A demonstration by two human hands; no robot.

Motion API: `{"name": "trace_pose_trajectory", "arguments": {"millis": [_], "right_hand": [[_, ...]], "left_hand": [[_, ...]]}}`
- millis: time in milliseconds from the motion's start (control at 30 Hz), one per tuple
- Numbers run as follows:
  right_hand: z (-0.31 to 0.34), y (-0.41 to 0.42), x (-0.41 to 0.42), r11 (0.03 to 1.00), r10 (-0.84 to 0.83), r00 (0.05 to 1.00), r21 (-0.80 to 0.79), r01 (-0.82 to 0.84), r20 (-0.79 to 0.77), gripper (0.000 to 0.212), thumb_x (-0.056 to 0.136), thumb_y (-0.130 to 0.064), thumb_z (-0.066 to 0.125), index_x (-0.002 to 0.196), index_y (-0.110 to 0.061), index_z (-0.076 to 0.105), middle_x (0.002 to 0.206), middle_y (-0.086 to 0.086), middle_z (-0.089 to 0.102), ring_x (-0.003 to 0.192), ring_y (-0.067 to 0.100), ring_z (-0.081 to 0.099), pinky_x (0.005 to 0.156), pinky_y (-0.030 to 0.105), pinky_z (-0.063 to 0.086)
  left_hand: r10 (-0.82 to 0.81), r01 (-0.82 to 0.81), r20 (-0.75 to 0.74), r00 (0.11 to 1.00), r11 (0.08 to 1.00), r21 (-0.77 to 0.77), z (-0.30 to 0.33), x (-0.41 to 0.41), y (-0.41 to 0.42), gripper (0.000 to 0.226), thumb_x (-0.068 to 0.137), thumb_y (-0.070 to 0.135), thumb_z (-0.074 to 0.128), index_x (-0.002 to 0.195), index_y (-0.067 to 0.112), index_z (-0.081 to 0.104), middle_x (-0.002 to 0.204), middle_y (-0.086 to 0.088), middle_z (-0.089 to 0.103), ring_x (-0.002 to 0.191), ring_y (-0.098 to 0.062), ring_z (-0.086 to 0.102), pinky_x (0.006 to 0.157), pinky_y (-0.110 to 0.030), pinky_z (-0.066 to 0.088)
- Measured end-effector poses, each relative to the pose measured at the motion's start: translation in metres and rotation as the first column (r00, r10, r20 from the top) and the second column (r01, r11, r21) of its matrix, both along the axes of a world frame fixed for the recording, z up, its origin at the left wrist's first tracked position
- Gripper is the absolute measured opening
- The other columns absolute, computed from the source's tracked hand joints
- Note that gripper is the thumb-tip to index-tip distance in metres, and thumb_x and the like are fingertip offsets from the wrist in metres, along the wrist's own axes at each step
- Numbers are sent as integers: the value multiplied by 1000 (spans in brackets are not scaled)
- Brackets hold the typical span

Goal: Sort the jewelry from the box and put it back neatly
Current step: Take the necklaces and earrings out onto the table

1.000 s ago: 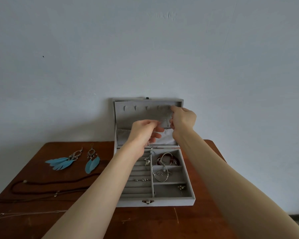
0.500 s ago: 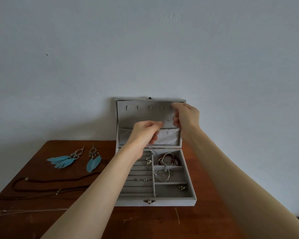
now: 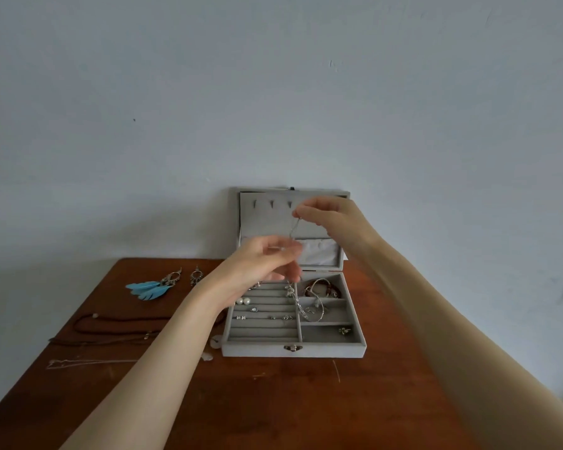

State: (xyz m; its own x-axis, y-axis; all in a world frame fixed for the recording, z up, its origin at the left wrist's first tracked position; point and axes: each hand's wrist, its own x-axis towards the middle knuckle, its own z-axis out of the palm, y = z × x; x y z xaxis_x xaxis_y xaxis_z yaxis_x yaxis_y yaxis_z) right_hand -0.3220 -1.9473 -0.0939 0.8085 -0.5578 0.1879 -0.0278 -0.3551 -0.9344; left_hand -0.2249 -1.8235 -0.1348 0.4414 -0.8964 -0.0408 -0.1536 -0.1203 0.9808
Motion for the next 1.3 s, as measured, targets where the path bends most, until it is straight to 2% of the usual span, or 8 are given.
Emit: {"name": "trace_pose_trajectory", "arguments": {"millis": [133,300,400,533,700,867,1033,1300], "right_hand": [[6,17,-10,999,53,999,-14,-53,12,8,87,-14,60,86,-13,68,80,-10,64,64,-18,54,58,-2,37],[-2,37,-18,989,35,997,140,-44,63,13,88,-18,60,79,-21,69,86,-9,65,85,6,56,76,22,41],[-28,39,-20,913,37,991,398,-86,129,17,92,-15,52,93,-6,67,97,9,68,94,21,62,86,31,47],[-67,63,-26,842,251,968,500,-204,-28,46,100,-38,33,110,-5,62,108,11,70,106,21,64,97,34,45],[-83,88,-36,618,418,907,715,-327,54,54,93,-50,34,96,-7,65,90,10,70,87,22,67,83,35,50],[-97,105,-46,535,431,890,753,-384,148,26,87,-25,51,98,-4,61,77,6,65,65,13,61,58,21,48],[-108,122,-35,606,432,898,710,-358,84,25,88,5,48,110,0,59,78,8,67,66,13,62,58,18,49],[-117,166,-2,870,372,899,423,-252,-231,2,93,-5,50,92,-6,51,81,12,71,63,18,65,51,19,48]], "left_hand": [[127,-122,25,992,984,-132,18,-4,21,18,89,17,57,101,7,65,73,-2,69,71,-16,67,75,-28,57],[95,-90,69,993,993,-77,35,-13,42,12,88,16,60,89,9,70,76,-7,69,70,-17,66,78,-34,57],[49,-53,-54,997,995,-83,44,-19,52,12,87,15,61,89,6,69,74,-7,70,69,-16,66,76,-31,57],[55,-103,-245,968,977,-188,53,-24,61,15,88,11,59,97,1,66,83,-11,73,76,-22,70,77,-32,58],[156,-264,-375,914,930,-257,52,-19,77,13,88,10,59,97,1,64,90,-14,73,86,-26,71,78,-33,58],[244,-394,-478,844,886,-244,33,-5,107,13,86,8,60,97,2,62,93,-16,72,89,-27,70,79,-35,57],[324,-516,-578,749,832,-202,-2,14,148,17,87,14,61,99,2,61,94,-15,73,90,-26,70,75,-32,58],[604,-779,-613,510,626,-31,-53,39,214,11,85,2,60,94,-4,57,88,-19,67,82,-27,68,64,-27,59]]}}
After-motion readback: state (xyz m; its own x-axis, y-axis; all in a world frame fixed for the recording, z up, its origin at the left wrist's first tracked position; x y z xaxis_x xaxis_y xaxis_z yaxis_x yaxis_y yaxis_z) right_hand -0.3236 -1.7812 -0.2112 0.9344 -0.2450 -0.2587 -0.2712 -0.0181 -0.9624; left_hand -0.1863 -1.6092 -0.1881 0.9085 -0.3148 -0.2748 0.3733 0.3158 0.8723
